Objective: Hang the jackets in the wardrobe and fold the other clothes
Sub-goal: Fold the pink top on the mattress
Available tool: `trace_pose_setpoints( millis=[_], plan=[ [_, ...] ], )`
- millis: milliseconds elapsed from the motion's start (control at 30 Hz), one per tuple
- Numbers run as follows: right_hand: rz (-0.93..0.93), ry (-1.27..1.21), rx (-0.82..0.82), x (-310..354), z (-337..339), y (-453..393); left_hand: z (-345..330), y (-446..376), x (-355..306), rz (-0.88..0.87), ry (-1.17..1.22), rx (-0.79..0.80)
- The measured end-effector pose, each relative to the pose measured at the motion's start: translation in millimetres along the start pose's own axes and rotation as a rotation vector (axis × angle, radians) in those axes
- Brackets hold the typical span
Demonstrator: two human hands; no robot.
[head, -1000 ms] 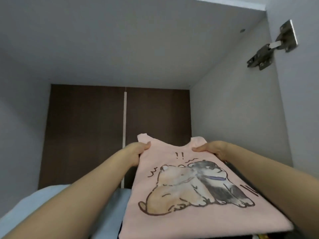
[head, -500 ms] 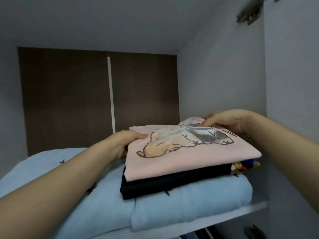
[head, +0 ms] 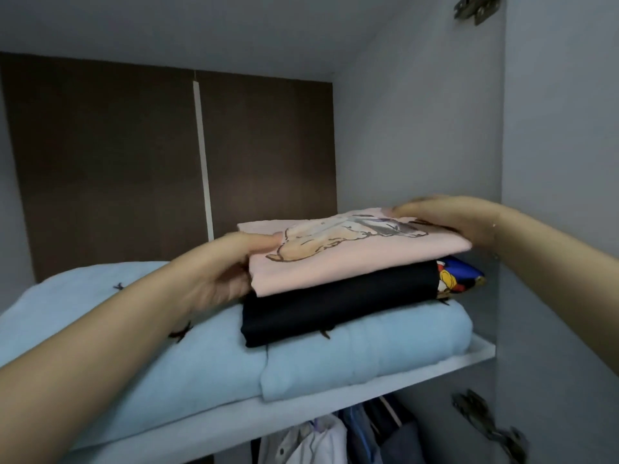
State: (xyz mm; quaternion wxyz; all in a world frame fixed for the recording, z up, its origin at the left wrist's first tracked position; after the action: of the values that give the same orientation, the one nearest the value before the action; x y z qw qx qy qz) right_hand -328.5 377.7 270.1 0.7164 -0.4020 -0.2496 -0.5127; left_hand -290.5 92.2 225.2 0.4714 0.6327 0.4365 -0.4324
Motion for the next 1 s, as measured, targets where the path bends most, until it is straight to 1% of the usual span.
trace_pose_setpoints(
  millis=[67,133,167,233,267,300,333,367,400,433,467,500,533,567,600,667,700,733,767,833,933,1000],
  plan=[
    [0.068,0.132,-0.045,4.5,4.1,10.5,4.2,2.2,4.4,-0.039,-0.040,-0.075],
    [0.071,0.239,-0.086,3.7,7.6,19.9,6.0,7.0,10.2,-0.054,-0.053,-0.133],
    [0.063,0.258,-0.081,2.4,8.2,24.2,5.6,9.5,10.8,-0.061,-0.060,-0.133],
    [0.037,0.200,-0.047,-1.7,7.4,32.5,4.4,16.5,8.9,-0.054,-0.119,-0.115],
    [0.036,0.208,-0.040,-1.7,9.1,36.2,4.8,19.7,6.5,-0.057,-0.228,-0.137],
    [0.049,0.291,-0.041,1.0,13.3,39.4,6.2,23.2,1.6,-0.068,-0.430,-0.207],
    [0.079,0.415,-0.054,6.7,18.4,42.0,7.7,27.3,-6.7,-0.099,-0.696,-0.323],
    [0.135,0.531,-0.082,15.3,22.5,43.8,8.1,32.0,-19.1,-0.163,-0.971,-0.476],
    [0.212,0.599,-0.114,26.3,23.6,45.0,3.3,39.7,-34.7,-0.270,-1.177,-0.643],
    [0.298,0.602,-0.129,37.2,20.6,46.2,-8.4,48.5,-47.9,-0.385,-1.288,-0.759],
    [0.374,0.565,-0.112,47.4,12.9,47.3,-25.1,53.9,-57.4,-0.483,-1.314,-0.781],
    [0.426,0.522,-0.059,55.9,1.8,48.2,-44.8,54.0,-61.9,-0.546,-1.330,-0.722],
    [0.448,0.501,0.024,59.9,-12.1,47.4,-66.0,49.0,-59.1,-0.551,-1.368,-0.615],
    [0.445,0.509,0.117,59.7,-26.0,45.7,-82.0,40.6,-49.7,-0.511,-1.406,-0.502],
    [0.420,0.539,0.201,54.5,-38.5,43.3,-91.5,28.4,-36.6,-0.429,-1.425,-0.405],
    [0.332,0.583,0.304,35.1,-54.9,39.9,-87.8,6.4,-8.8,-0.173,-1.372,-0.279],
    [0.284,0.564,0.330,24.4,-59.7,39.7,-81.5,-0.1,3.0,-0.086,-1.333,-0.239],
    [0.249,0.526,0.351,16.1,-64.1,40.2,-76.0,-3.5,12.0,-0.046,-1.312,-0.200],
    [0.232,0.495,0.360,11.4,-67.6,41.6,-72.5,-5.5,17.7,-0.034,-1.300,-0.174],
    [0.236,0.498,0.332,12.6,-69.8,46.6,-71.7,-5.1,20.9,-0.080,-1.301,-0.153],
    [0.279,0.566,0.237,23.9,-66.3,64.2,-82.1,9.0,21.1,-0.212,-1.362,-0.162],
    [0.313,0.638,0.152,28.3,-59.5,87.1,-83.7,24.2,18.7,-0.280,-1.318,-0.174]
  ],
)
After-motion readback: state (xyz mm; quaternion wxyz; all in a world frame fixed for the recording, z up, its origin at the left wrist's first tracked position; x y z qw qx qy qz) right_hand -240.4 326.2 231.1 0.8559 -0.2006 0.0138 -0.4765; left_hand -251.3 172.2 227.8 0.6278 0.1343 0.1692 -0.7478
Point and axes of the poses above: each hand's wrist, its own y-axis away from the middle knuckle, its own z-axis out of the back of the hand, x = y × z, the point moved 8 cm from there along -y, towards the middle knuckle, and after that the axes turned 15 degrees about z, right-handed, at the moved point
